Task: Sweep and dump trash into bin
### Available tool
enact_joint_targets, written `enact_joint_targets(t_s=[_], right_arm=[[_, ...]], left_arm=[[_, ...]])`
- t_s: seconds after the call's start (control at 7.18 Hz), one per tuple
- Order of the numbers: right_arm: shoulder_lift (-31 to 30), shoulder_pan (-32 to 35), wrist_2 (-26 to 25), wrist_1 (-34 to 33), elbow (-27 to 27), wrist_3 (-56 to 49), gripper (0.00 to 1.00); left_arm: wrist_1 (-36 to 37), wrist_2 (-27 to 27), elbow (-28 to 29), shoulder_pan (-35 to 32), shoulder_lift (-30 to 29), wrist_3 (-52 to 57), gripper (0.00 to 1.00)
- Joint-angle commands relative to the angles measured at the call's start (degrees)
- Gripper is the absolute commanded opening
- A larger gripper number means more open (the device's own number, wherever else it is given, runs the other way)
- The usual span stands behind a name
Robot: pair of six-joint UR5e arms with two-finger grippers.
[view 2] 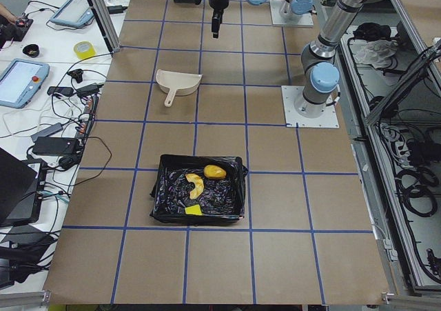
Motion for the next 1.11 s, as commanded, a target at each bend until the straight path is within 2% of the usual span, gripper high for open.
enact_joint_targets(t_s=[0.0,0.98], right_arm=[[0.06,0.00,0.06,-0.03,0.03,0.07,1.00],[0.06,0.00,-0.39,-0.03,0.12,-0.11,1.00]], left_arm=[[-0.01,0.00,0.02,0.00,0.01,-0.07,1.00],[0.17,-0.09,-0.33,0.00,-0.08,-0.07,1.00]])
